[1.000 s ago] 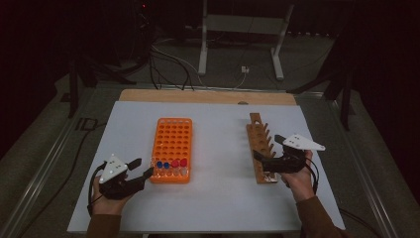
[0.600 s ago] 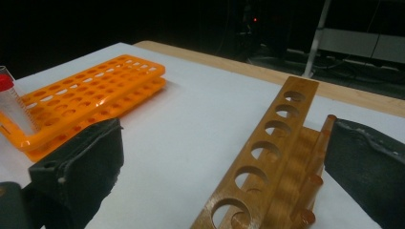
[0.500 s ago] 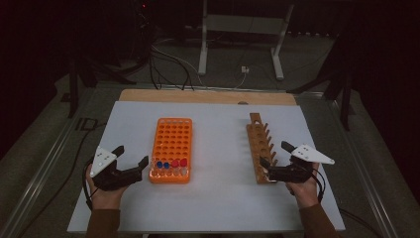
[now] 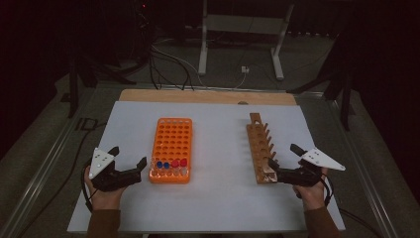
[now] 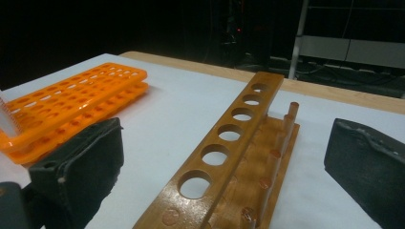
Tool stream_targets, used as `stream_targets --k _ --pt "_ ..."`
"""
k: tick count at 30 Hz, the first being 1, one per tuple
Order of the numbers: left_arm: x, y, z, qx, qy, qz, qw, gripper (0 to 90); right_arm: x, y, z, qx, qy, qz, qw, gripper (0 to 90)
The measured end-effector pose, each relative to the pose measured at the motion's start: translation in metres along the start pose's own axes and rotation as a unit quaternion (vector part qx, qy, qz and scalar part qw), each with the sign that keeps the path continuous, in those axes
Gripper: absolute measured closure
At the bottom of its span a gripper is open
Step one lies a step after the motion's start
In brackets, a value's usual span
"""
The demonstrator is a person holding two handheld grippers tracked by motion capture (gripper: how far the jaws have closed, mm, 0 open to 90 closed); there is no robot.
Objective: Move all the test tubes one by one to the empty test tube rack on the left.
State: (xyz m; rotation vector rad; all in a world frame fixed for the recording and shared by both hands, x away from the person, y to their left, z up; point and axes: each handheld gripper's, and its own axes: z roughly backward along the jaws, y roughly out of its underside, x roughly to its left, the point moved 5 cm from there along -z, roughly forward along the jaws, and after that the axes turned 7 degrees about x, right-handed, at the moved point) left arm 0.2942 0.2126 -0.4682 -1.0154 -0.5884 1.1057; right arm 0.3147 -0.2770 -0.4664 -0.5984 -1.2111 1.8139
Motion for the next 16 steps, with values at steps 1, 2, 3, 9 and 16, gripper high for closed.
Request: stream_targets --k 1,2,3,9,16 --pt "0.0001 0.0001 0.0002 0.0 -0.001 -0.001 1.0 0.3 -0.0006 0.0002 0.0005 0.0 0.001 -0.002 1.0 0.0" --pt "0.0002 0.0001 0.0004 -0.001 -0.003 -0.002 1.0 0.3 -0.0012 0.0003 0.001 -0.001 0.002 -0.003 1.0 0.0" --pt "0.0002 0.0003 0.0006 -0.001 -0.004 -0.003 1.0 0.3 -0.0017 0.0003 0.0015 -0.003 0.002 -0.003 1.0 0.0" --pt "0.003 0.0035 -0.0006 0.005 -0.007 -0.004 1.0 0.3 -0.0047 0.0016 0.0027 -0.004 0.005 -0.01 0.9999 0.0" --pt "0.0044 0.0072 -0.0036 0.015 -0.008 0.0 0.9999 0.3 -0.005 0.0044 0.0012 0.002 0.006 -0.011 0.9999 0.0"
